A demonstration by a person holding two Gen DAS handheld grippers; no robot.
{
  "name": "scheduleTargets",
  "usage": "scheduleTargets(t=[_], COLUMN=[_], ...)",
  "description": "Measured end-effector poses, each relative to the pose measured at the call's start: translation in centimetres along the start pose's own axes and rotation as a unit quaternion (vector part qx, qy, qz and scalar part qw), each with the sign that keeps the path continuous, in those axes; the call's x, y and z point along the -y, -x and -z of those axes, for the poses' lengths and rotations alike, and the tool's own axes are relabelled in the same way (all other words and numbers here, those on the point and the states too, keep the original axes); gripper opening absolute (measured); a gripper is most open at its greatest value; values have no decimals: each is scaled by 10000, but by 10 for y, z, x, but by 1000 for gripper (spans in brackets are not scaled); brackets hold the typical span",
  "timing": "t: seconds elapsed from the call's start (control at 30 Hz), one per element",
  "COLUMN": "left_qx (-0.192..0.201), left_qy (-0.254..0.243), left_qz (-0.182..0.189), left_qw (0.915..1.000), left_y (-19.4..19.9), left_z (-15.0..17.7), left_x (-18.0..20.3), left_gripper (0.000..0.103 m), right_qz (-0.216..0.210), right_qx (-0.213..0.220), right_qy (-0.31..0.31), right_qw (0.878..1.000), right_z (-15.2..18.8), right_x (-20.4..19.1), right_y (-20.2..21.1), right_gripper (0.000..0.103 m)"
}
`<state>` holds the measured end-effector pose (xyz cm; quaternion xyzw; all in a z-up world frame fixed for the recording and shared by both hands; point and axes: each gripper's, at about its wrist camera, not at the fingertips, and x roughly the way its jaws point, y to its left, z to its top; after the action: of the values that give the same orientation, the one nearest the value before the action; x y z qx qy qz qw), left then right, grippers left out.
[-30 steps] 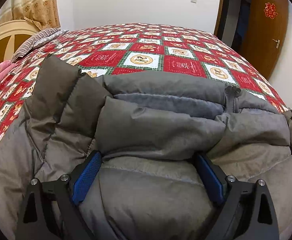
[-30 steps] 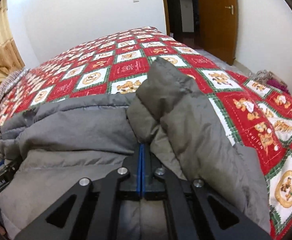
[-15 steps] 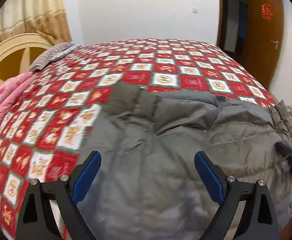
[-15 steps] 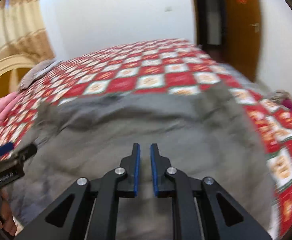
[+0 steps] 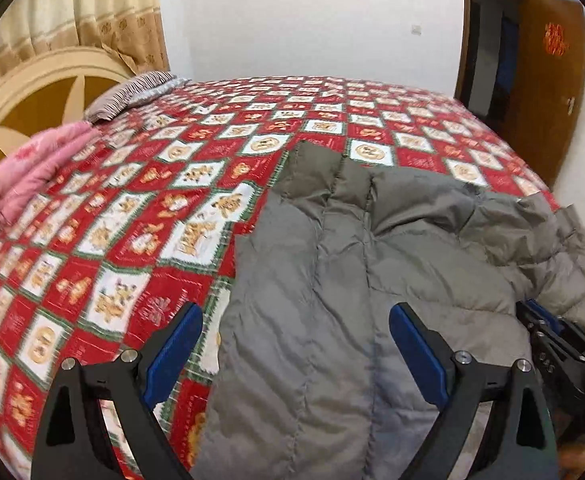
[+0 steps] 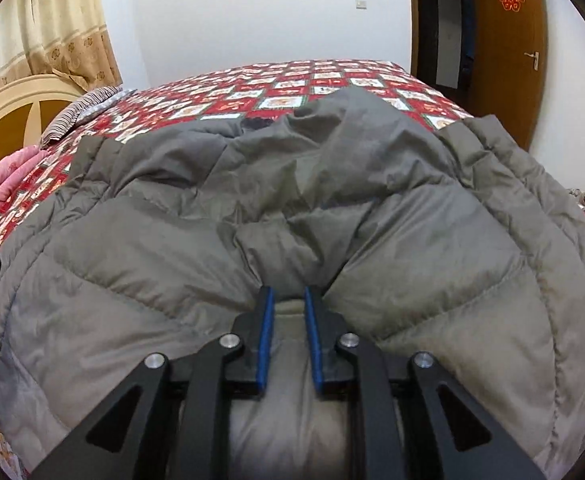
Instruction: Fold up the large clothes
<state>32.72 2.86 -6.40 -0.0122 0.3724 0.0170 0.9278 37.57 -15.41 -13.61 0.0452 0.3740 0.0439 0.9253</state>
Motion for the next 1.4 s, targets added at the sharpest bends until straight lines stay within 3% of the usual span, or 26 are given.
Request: scheduleTargets(t=[0.07, 0.13, 0.2, 0.27, 0.33, 0.37, 0.4, 0.5, 0.57, 0.6, 0.63, 0.67, 0.7, 0.73, 0.9, 1.03, 1.17, 1.27, 1.33, 1.4], left_qx=[-162, -517, -825, -1042, -1119, -1162, -1179, -1086, -950, -919, -855, -865, -868, -830, -644, -485, -98, 146, 333, 407], left_qy=[469, 1058, 1716, 2183, 2316, 2303, 2111, 1626, 1791, 1823, 1795, 1807, 1954, 2025, 2126, 2182, 1746, 1270, 919, 415], left_qz=[670, 1203, 1573, 2027, 2210, 2245, 2230, 2248, 2675, 2807, 3025, 3189, 3420, 3482, 3690, 4048, 4233, 4160, 3993, 3539], left_qw=[9965, 9857, 9690, 9489, 9408, 9397, 9443, 9546, 9420, 9378, 9322, 9264, 9150, 9115, 9025, 8867, 8890, 9003, 9116, 9335], left_y=[-10, -27, -46, -64, -75, -81, -85, -84, -84, -84, -85, -86, -89, -90, -80, -55, -6, 35, 62, 85], left_z=[3, 3, 6, 9, 10, 11, 11, 9, 13, 14, 16, 19, 22, 23, 20, 8, -14, -27, -29, -30], left_x=[-21, -42, -60, -70, -69, -66, -58, -42, -42, -42, -39, -41, -40, -40, -36, -41, -42, -40, -37, -27], left_gripper=[94, 94, 94, 94, 94, 94, 95, 95, 95, 88, 65, 57, 49, 42, 23, 16, 15, 15, 15, 15], right_qz=[67, 176, 269, 64, -49, -121, -200, -96, -315, -387, -417, -425, -422, -419, -332, -244, -684, -1223, -2122, -2907], right_qx=[-8, -109, -187, 154, 429, 426, 369, -264, -121, -138, -148, -146, -148, -150, -185, -298, -572, -756, -947, -1162], right_qy=[44, 140, 238, 84, -42, -94, -130, -158, -253, -339, -361, -365, -364, -366, -321, -314, -827, -1129, -1646, -1916], right_qw=[10000, 9997, 9992, 9998, 9991, 9990, 9990, 9995, 9991, 9986, 9984, 9983, 9983, 9983, 9988, 9988, 9926, 9831, 9586, 9302], right_z=[1, -1, -7, -14, -25, -29, -32, -23, -15, -15, -15, -15, -15, -15, -16, -16, -2, 16, 31, 41], right_x=[-3, -9, -13, -12, -16, -18, -20, -18, -12, -10, -9, -9, -9, -9, -10, -15, -27, -64, -91, -112], right_y=[1, 2, 11, 29, 42, 41, 36, -10, -23, -24, -25, -24, -24, -24, -23, -24, -13, -3, 0, -3], right_gripper=[19, 20, 23, 24, 24, 24, 24, 34, 34, 34, 34, 34, 34, 34, 34, 34, 34, 34, 34, 31])
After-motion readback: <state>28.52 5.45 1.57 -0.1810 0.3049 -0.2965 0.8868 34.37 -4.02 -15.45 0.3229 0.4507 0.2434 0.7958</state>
